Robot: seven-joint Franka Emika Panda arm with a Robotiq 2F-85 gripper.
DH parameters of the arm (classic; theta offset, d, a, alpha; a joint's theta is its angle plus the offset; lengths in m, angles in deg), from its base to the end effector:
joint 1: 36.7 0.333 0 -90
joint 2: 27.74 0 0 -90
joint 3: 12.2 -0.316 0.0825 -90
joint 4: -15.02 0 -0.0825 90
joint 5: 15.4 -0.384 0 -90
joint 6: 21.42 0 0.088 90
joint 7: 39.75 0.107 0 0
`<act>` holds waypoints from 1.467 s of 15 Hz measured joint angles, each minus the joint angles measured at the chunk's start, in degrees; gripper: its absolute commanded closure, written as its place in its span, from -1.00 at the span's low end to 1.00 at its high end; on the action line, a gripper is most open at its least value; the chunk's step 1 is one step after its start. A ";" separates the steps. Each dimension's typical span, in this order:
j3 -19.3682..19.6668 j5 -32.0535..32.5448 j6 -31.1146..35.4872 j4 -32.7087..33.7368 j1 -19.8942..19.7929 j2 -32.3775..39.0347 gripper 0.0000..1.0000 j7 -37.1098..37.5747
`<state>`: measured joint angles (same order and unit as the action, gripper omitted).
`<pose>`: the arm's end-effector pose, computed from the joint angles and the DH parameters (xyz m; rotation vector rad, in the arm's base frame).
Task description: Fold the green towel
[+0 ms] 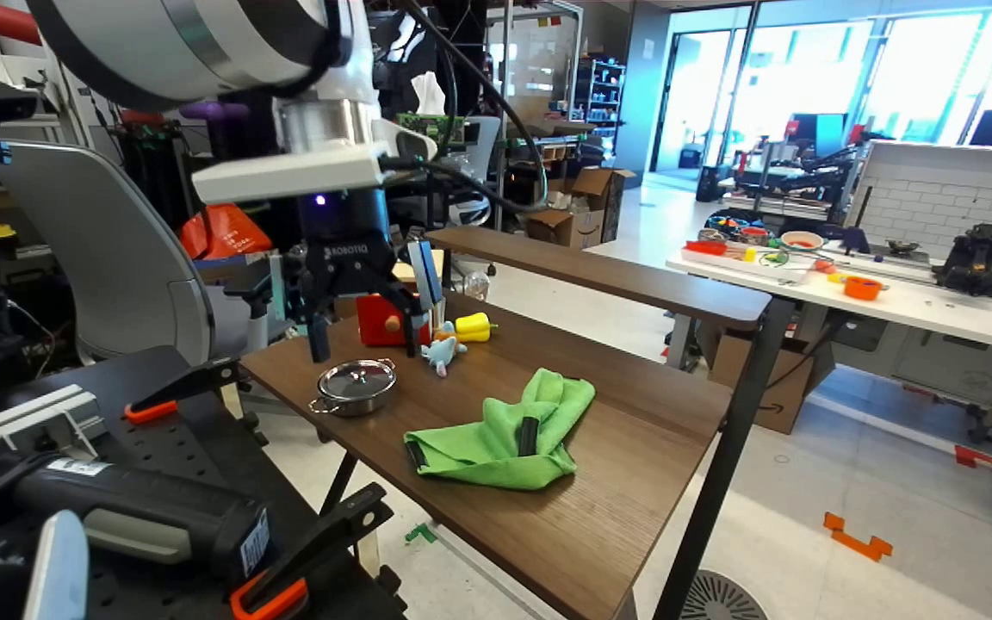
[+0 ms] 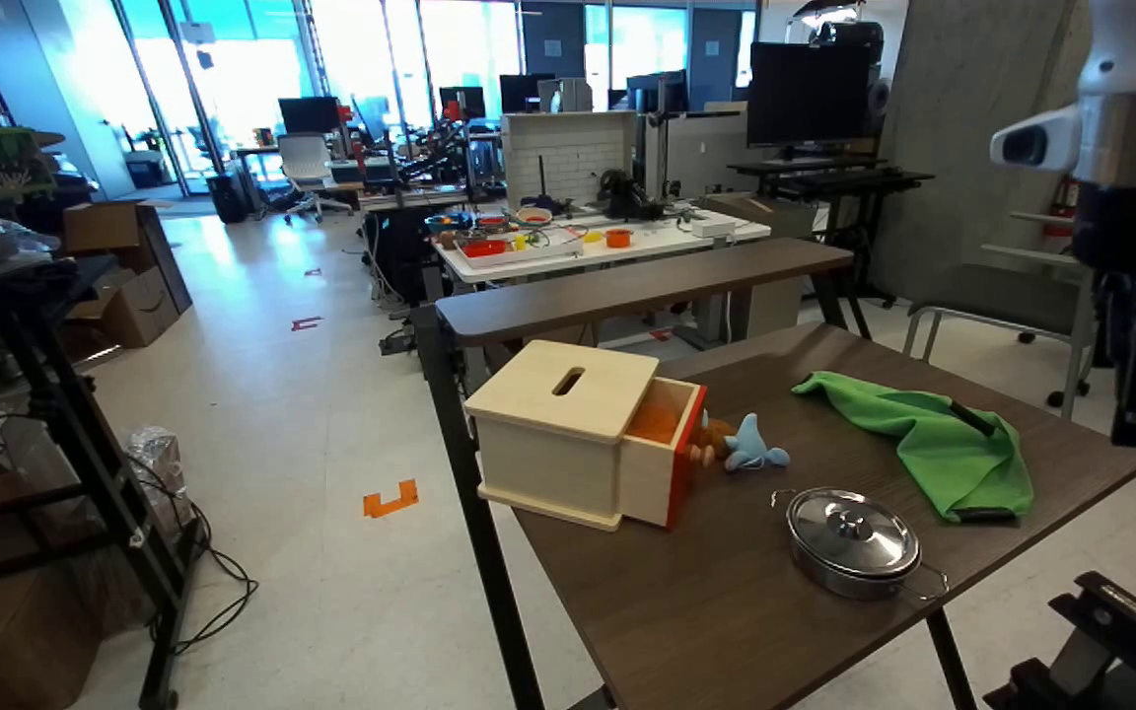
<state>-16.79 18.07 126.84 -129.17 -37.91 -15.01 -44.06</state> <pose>0.4432 0.0382 0.1824 2.7326 0.9297 -0.2066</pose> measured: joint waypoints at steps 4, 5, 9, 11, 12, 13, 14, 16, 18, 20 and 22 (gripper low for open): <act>2.29 -0.43 -0.47 6.01 0.12 10.30 -1.00 -4.05; 2.56 -0.83 -0.79 7.75 0.13 12.75 -1.00 -4.95; 2.68 -3.20 -3.24 14.23 0.70 20.67 -1.00 -7.52; 2.73 -3.98 -4.75 17.18 1.37 23.41 -1.00 -7.85; 2.77 -4.34 -5.49 18.58 1.72 24.57 -0.50 -7.86; 2.79 -4.67 -6.18 19.96 2.03 25.65 -0.47 -7.89; 2.80 -4.86 -6.95 21.21 2.29 26.54 -0.31 -7.89; 2.85 -5.03 -8.08 23.38 2.73 28.09 0.02 -7.89; 2.91 -5.11 -9.32 25.22 2.98 29.40 0.33 -7.89; 3.16 -5.11 -10.21 26.76 3.08 30.63 0.64 -7.89; 3.31 -5.66 -11.59 27.89 3.23 31.32 0.87 -8.07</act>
<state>-13.48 12.41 115.25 -101.28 -34.68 16.31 -52.13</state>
